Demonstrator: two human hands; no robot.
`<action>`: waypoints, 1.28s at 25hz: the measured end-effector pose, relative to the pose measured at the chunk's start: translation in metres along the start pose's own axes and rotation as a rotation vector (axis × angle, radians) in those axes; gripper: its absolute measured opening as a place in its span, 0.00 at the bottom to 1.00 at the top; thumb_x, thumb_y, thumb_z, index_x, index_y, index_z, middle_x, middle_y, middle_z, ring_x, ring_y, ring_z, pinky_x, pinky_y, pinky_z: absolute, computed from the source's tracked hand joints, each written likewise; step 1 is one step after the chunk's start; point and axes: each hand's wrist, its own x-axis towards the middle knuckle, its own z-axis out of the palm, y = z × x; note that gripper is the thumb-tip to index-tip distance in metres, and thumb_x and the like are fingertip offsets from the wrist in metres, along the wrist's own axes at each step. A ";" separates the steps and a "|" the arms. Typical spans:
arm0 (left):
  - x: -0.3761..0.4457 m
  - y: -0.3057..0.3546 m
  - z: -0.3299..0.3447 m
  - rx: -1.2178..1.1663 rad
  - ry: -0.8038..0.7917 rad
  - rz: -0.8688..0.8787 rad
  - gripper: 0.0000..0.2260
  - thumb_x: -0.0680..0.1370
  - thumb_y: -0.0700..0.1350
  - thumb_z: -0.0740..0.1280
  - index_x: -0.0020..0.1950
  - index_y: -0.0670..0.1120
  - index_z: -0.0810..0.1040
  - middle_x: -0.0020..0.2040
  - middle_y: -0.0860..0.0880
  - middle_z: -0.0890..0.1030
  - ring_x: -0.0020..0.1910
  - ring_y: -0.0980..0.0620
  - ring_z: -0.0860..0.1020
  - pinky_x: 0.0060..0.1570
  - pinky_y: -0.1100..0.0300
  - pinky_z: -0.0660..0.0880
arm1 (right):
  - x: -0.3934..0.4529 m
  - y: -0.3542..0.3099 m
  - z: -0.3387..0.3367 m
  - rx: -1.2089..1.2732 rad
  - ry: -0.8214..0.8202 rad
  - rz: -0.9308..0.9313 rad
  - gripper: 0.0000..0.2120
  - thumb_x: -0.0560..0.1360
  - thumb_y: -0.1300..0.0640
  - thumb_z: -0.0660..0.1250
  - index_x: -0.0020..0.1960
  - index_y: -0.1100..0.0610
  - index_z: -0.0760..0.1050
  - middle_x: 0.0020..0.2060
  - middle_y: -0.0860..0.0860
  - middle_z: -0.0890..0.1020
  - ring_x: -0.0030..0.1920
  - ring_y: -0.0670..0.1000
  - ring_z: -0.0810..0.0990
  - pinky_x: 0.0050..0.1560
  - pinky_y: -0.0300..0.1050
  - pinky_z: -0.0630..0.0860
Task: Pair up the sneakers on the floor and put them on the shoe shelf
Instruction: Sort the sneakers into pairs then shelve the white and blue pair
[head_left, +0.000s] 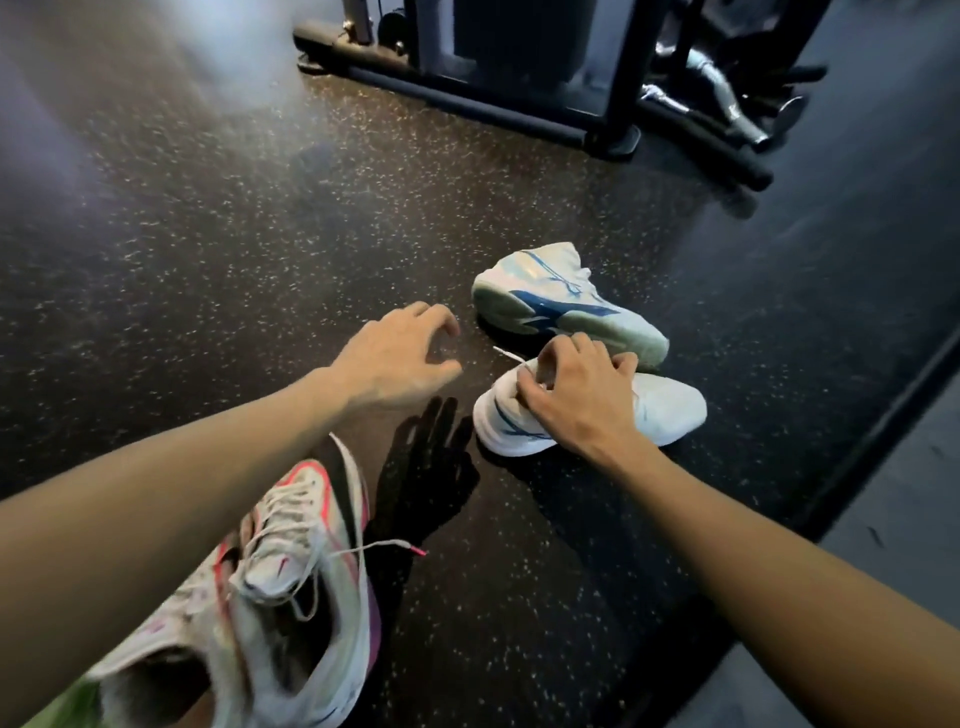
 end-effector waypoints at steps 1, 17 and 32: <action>0.004 0.001 0.007 -0.015 -0.044 0.048 0.20 0.70 0.58 0.62 0.61 0.55 0.72 0.60 0.52 0.75 0.59 0.49 0.75 0.60 0.48 0.71 | 0.005 0.004 -0.001 0.029 0.022 -0.004 0.13 0.74 0.43 0.59 0.46 0.52 0.73 0.46 0.49 0.76 0.50 0.53 0.75 0.55 0.53 0.63; 0.016 0.024 0.047 -0.177 -0.254 0.359 0.16 0.73 0.56 0.73 0.59 0.59 0.76 0.71 0.55 0.65 0.68 0.56 0.67 0.65 0.60 0.67 | 0.136 0.025 -0.006 -0.166 -0.065 0.039 0.28 0.75 0.40 0.60 0.68 0.56 0.66 0.66 0.57 0.72 0.66 0.59 0.70 0.68 0.62 0.61; 0.013 0.025 0.068 -0.190 -0.110 0.270 0.14 0.71 0.48 0.75 0.55 0.52 0.80 0.71 0.55 0.68 0.64 0.50 0.73 0.61 0.56 0.71 | 0.198 0.047 0.018 0.301 -0.399 0.246 0.57 0.59 0.34 0.75 0.77 0.53 0.51 0.75 0.55 0.62 0.72 0.60 0.65 0.70 0.60 0.65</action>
